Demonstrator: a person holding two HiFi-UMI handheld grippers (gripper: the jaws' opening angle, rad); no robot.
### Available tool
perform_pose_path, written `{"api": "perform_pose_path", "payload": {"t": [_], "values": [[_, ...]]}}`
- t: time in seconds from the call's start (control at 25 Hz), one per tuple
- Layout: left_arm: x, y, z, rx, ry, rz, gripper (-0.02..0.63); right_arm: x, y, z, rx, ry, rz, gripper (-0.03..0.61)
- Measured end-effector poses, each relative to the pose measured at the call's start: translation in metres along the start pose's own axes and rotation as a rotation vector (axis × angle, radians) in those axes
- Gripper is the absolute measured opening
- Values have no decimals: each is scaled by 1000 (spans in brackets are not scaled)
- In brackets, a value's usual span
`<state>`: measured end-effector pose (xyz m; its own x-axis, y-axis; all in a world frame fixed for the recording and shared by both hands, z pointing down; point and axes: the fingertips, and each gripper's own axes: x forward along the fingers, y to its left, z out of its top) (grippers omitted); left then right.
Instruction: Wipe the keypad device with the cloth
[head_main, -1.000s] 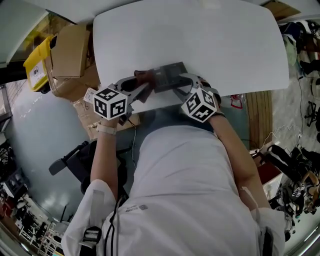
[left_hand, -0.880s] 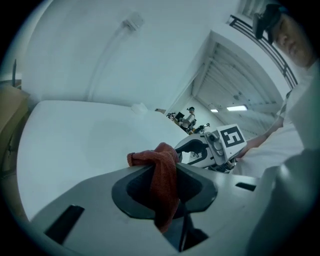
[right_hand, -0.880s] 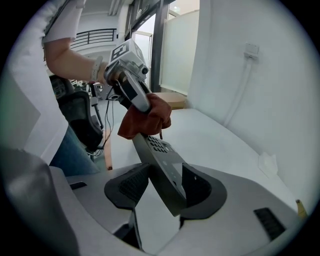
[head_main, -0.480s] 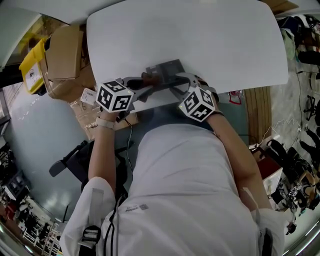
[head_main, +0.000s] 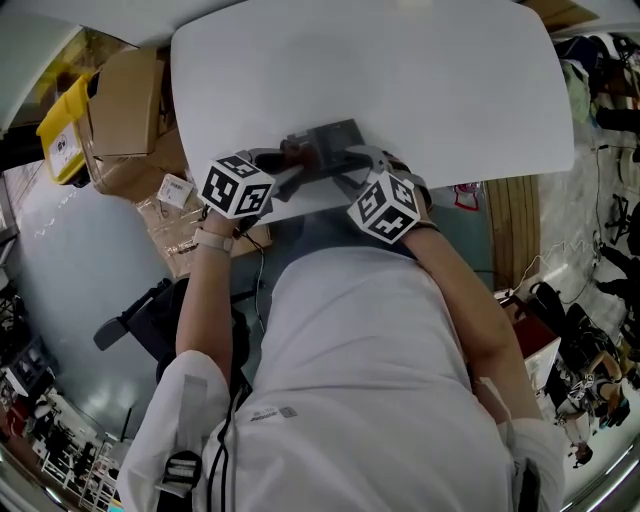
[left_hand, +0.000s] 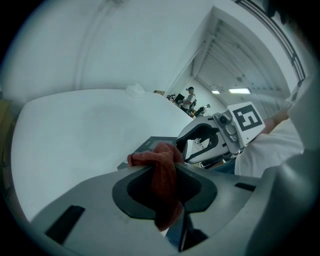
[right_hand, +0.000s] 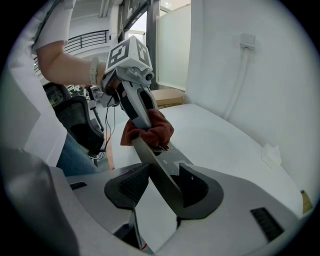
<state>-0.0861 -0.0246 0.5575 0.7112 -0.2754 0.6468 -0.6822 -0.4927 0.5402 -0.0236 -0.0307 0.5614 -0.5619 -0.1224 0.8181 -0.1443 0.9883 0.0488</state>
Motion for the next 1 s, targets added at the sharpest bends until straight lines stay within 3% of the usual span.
{"api": "perform_pose_path", "payload": {"t": [0.36,1.0], "values": [[8,8,2,-27,5,19,91,-2,0,-2,0,-4,-7,186],[36,72,1,-108,16,139,84,-3,1,-1,6,2,-14,186]]}}
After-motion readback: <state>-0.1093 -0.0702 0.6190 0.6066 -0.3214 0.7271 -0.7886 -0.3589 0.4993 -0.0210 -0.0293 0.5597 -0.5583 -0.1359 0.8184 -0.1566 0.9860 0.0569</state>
